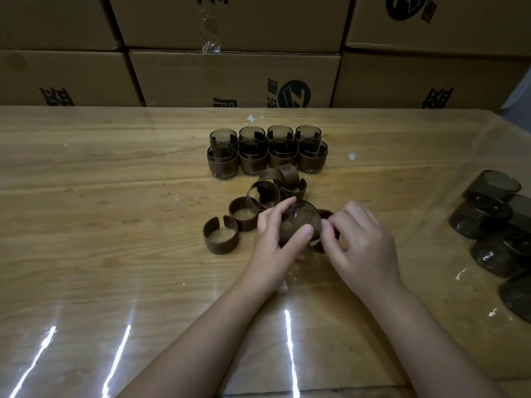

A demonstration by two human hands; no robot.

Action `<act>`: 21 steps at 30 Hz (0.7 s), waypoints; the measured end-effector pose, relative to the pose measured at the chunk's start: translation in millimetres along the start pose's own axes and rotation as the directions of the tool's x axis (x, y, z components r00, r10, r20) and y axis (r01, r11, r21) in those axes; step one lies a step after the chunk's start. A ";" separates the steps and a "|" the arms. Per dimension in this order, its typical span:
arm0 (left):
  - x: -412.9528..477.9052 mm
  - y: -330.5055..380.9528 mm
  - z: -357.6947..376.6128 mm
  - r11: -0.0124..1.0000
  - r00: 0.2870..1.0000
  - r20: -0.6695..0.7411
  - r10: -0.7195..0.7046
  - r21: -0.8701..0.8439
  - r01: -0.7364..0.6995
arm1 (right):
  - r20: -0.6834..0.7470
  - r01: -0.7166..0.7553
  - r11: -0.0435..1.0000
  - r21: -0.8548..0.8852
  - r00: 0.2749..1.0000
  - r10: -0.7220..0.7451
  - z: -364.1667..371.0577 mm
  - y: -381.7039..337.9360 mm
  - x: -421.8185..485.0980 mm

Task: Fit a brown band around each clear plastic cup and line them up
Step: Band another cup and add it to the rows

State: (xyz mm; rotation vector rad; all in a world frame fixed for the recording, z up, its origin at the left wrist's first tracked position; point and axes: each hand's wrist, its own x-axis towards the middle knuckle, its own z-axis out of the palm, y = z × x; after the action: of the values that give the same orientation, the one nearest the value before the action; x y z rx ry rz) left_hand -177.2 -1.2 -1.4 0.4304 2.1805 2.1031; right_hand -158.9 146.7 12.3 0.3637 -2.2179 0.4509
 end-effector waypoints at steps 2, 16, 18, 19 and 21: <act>-0.2 0.9 0.1 1.000 1.000 -0.005 -0.009 -0.011 0.009 | -0.016 0.017 1.000 0.003 1.000 -0.017 1.6 -2.5 -1.2; -0.5 -2.2 -2.5 0.995 0.999 -0.037 0.023 -0.095 -0.026 | 0.514 -0.657 0.445 0.609 0.754 0.410 7.4 -17.3 -4.0; 0.1 -3.3 -3.6 0.995 0.998 -0.058 0.031 -0.097 -0.037 | 0.601 -0.712 0.372 0.595 0.702 0.382 9.1 -18.0 -4.3; 0.3 -3.5 -4.2 0.994 0.997 -0.068 0.039 -0.096 -0.045 | 0.614 -0.718 0.358 0.598 0.696 0.371 9.6 -18.6 -4.3; -0.1 -2.8 -4.9 0.995 0.995 -0.079 0.065 -0.073 -0.071 | 0.606 -0.710 0.347 0.612 0.704 0.371 9.1 -20.7 -3.7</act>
State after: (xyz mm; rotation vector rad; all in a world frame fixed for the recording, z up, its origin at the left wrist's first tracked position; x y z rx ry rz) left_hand -178.8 -6.0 -4.0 0.4302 2.1474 2.2655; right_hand -154.4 124.6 8.1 0.1233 -2.2897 2.0285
